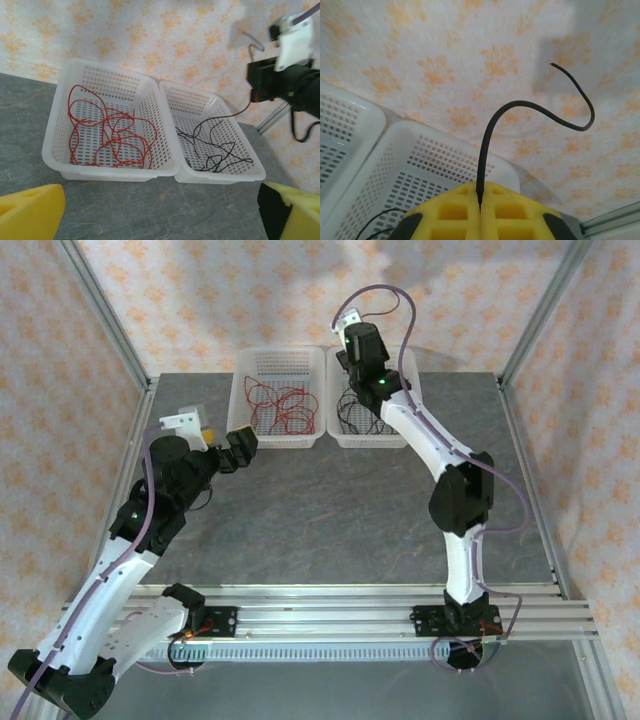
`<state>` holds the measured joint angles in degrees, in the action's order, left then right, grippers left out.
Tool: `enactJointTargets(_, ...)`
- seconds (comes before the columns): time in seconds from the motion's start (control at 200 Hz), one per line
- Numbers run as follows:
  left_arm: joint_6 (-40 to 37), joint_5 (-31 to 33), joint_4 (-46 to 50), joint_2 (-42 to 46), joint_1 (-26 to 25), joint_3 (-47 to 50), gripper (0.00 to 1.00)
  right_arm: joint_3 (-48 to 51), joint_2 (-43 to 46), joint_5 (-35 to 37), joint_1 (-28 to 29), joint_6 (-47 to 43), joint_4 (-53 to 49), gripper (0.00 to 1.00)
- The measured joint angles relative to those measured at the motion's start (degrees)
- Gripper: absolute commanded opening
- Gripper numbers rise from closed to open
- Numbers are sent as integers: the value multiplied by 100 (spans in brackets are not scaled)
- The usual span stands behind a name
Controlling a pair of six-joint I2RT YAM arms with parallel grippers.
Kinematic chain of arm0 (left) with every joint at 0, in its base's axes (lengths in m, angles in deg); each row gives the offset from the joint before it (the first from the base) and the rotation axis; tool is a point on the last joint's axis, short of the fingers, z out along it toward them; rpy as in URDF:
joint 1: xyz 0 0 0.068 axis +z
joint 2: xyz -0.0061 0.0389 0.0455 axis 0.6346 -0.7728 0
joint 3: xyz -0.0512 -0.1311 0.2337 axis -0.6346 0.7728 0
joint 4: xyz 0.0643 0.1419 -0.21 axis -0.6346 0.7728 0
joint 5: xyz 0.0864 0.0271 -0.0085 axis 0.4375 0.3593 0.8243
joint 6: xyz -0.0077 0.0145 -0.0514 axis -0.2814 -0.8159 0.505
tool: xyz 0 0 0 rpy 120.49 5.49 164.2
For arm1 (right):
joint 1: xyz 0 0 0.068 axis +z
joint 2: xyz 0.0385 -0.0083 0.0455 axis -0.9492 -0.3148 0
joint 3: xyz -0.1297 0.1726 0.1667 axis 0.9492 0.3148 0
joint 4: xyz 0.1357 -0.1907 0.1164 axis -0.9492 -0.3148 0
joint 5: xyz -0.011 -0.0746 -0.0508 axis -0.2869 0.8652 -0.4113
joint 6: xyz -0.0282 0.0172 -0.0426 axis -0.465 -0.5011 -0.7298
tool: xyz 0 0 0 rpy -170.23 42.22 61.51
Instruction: Untangle the cables
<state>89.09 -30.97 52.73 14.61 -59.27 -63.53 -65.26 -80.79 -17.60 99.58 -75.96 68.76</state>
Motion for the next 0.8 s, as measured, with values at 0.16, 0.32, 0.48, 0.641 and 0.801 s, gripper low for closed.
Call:
enactJointTargets(0.16,2,2,35,9,0,0,99,-166,-625,-144,-260,595,-177,0)
enactJointTargets(0.32,2,4,72,9,0,0,99,-166,-992,-326,-378,1480,-660,0)
enactJointTargets(0.48,22,7,72,-37,0,0,100,-212,-1211,-610,-448,2535,-1360,0)
enactJointTargets(0.641,72,2,72,-131,0,2,99,-564,-1552,-920,-553,3493,-1878,0)
enactJointTargets(0.801,131,4,72,-138,0,4,99,-673,-1847,-1263,-734,4153,-2111,0)
